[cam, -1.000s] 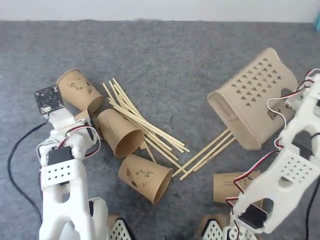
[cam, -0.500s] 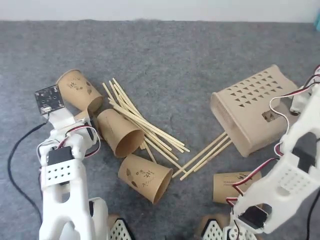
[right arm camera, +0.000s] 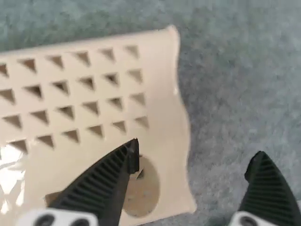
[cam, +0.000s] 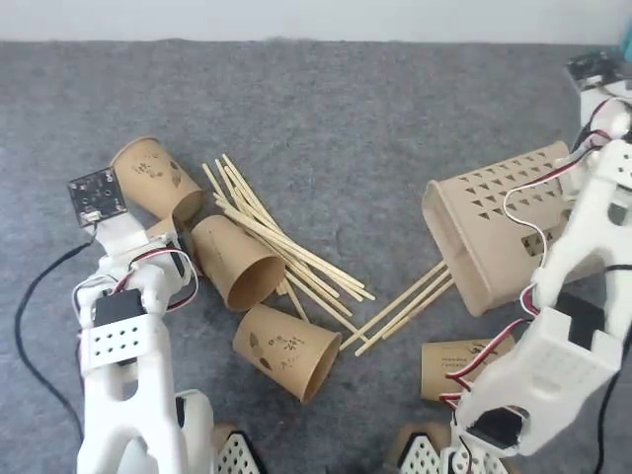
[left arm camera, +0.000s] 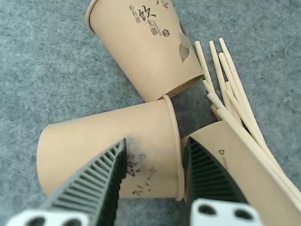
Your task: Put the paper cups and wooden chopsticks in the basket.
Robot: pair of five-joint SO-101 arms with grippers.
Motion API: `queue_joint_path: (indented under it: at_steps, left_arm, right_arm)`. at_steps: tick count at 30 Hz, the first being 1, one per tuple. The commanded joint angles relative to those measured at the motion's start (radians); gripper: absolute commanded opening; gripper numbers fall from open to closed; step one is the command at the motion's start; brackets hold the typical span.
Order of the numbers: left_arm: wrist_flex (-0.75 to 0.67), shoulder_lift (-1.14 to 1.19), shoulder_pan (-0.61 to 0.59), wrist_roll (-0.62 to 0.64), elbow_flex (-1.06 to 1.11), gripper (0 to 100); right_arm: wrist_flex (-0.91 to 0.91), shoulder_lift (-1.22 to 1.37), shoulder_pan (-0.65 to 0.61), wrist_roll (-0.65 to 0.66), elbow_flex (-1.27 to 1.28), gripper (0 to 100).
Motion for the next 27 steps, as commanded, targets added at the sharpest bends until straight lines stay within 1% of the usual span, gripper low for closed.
queue_joint_path:
  at_steps: [1, 3, 7, 12, 15, 17, 20, 23, 27]
  left_arm:
    - [-0.018, 0.006, -0.011, -0.008, 0.005, 19]
    - [-0.018, 0.006, -0.011, -0.009, 0.005, 19]
    - [-0.018, 0.006, -0.011, -0.009, 0.005, 19]
    - [-0.02, 0.006, -0.011, -0.009, 0.005, 19]
    - [-0.02, 0.006, -0.011, -0.009, 0.005, 19]
    - [-0.02, 0.006, -0.011, -0.009, 0.005, 19]
    - [-0.02, 0.006, -0.011, -0.009, 0.005, 19]
    - [-0.02, 0.006, -0.011, -0.009, 0.01, 19]
    - [-0.02, -0.002, -0.011, -0.009, 0.016, 19]
  right_arm:
    - [-0.079, 0.019, 0.013, 0.023, -0.017, 35.8]
    - [-0.088, 0.056, 0.016, 0.028, -0.017, 35.8]
    - [-0.048, 0.142, 0.038, 0.1, -0.017, 35.8]
    - [-0.036, 0.208, 0.064, 0.158, -0.017, 35.7]
    - [-0.004, 0.234, 0.062, 0.167, -0.017, 35.2]
    - [0.047, 0.249, 0.044, 0.178, -0.017, 31.1]
    - [0.16, 0.271, 0.005, 0.242, -0.017, 20.0]
    - [0.22, 0.285, -0.025, 0.259, -0.017, 10.4]
    - [0.225, 0.283, -0.024, 0.264, -0.017, 8.9]
